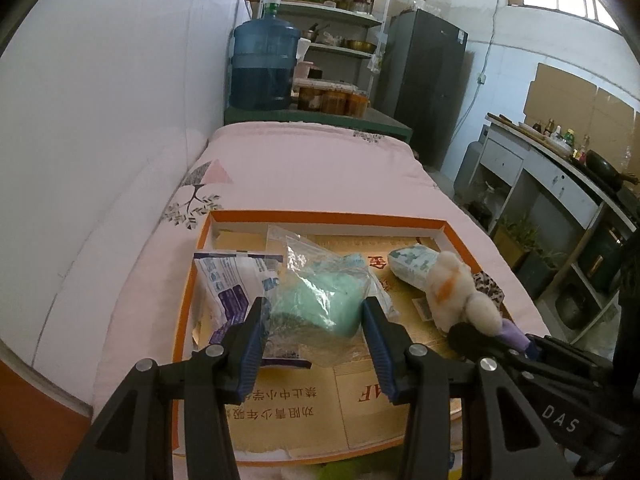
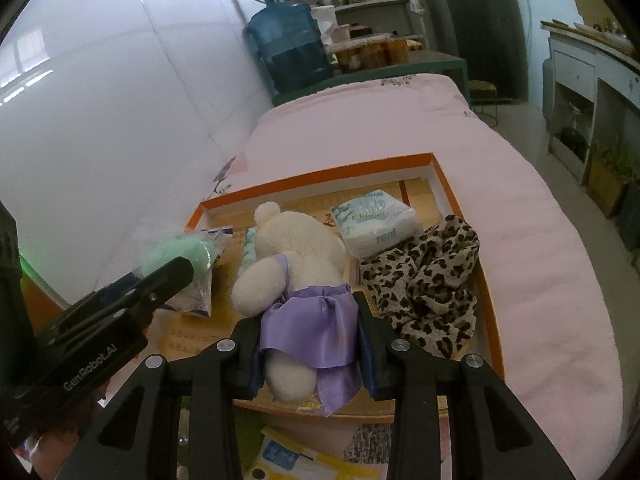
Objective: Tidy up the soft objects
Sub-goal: 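Carry the bunny with right tool while left tool carries the sponge bag into the tray, then open both tools to release the bunny and sponge bag in the tray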
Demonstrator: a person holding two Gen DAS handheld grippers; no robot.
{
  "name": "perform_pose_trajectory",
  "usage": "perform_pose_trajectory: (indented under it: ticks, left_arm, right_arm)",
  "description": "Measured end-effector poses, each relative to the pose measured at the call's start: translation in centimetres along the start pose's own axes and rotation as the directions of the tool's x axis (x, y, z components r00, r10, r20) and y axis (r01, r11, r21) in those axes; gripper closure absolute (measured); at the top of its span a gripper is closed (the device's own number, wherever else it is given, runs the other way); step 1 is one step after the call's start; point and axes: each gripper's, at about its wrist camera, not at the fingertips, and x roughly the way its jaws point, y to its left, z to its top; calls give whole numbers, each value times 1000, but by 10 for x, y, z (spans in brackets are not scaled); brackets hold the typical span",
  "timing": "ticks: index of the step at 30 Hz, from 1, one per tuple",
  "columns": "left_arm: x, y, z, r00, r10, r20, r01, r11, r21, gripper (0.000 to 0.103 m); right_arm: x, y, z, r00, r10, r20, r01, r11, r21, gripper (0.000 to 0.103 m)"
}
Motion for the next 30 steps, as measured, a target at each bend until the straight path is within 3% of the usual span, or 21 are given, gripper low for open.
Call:
perform_pose_trajectory:
  ticks: [30]
  left_arm:
    - [28, 8, -6, 995, 5, -96, -8, 1000, -22, 54]
  right_arm:
    - [35, -6, -5, 999, -8, -51, 8, 1000, 2, 61]
